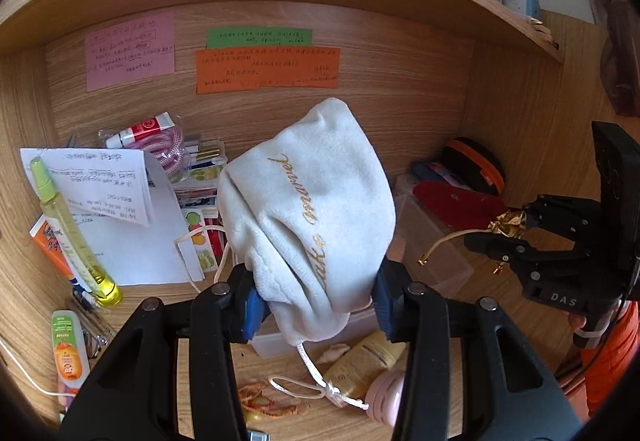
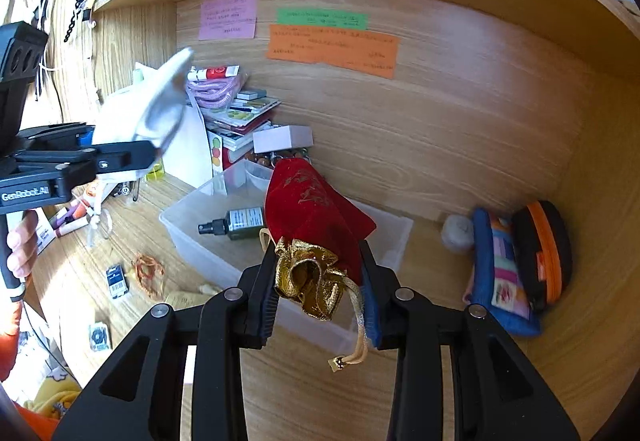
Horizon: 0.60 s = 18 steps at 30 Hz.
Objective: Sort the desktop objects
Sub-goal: 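Carry both pouches over the clear box with the right and left tools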
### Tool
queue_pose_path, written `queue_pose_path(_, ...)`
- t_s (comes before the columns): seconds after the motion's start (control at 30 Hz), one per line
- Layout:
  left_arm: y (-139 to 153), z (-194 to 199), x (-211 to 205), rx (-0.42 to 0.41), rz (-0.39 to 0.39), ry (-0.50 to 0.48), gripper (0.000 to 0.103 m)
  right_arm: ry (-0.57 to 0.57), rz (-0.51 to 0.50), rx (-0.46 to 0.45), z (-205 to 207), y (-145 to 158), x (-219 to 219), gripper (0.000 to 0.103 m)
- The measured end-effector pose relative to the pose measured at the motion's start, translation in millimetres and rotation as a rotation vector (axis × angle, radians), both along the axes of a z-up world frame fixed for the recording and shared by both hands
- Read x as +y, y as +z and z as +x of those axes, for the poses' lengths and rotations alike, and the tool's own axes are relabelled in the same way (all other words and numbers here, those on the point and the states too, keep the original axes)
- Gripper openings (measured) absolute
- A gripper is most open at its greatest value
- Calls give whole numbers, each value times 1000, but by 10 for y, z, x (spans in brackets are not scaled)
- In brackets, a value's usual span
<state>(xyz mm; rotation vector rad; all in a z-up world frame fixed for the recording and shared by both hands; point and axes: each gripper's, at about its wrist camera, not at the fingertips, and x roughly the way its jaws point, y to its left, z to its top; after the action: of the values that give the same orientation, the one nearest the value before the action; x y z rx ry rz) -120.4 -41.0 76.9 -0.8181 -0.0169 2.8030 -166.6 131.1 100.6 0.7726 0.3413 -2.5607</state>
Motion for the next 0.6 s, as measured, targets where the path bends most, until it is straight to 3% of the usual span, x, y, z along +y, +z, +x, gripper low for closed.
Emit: queue_pose_path(0.6, -479, -799, -45, -127, 27, 12, 44, 61, -22, -76, -660, -266, -386, 32)
